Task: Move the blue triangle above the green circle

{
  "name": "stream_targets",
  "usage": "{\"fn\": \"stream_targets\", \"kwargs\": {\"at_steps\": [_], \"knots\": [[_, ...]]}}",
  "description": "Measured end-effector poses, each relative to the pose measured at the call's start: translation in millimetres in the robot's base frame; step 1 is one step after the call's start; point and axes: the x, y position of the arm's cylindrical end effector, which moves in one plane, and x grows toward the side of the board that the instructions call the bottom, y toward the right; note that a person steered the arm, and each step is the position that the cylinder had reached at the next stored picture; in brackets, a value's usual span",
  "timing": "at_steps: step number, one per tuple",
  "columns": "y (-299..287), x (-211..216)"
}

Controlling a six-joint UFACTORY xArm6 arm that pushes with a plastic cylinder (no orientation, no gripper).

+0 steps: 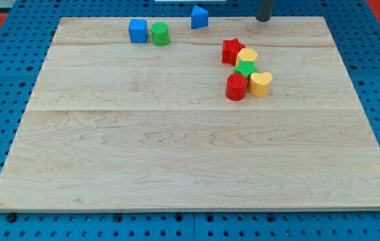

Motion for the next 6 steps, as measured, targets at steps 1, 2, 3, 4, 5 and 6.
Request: {"fn": "stream_targets", "kwargs": {"at_steps": [1, 2, 3, 4, 5, 6], "knots": [[-14, -1], [-46, -1], [-56, 0], [-122, 0], [-168, 7], [-198, 64]]}}
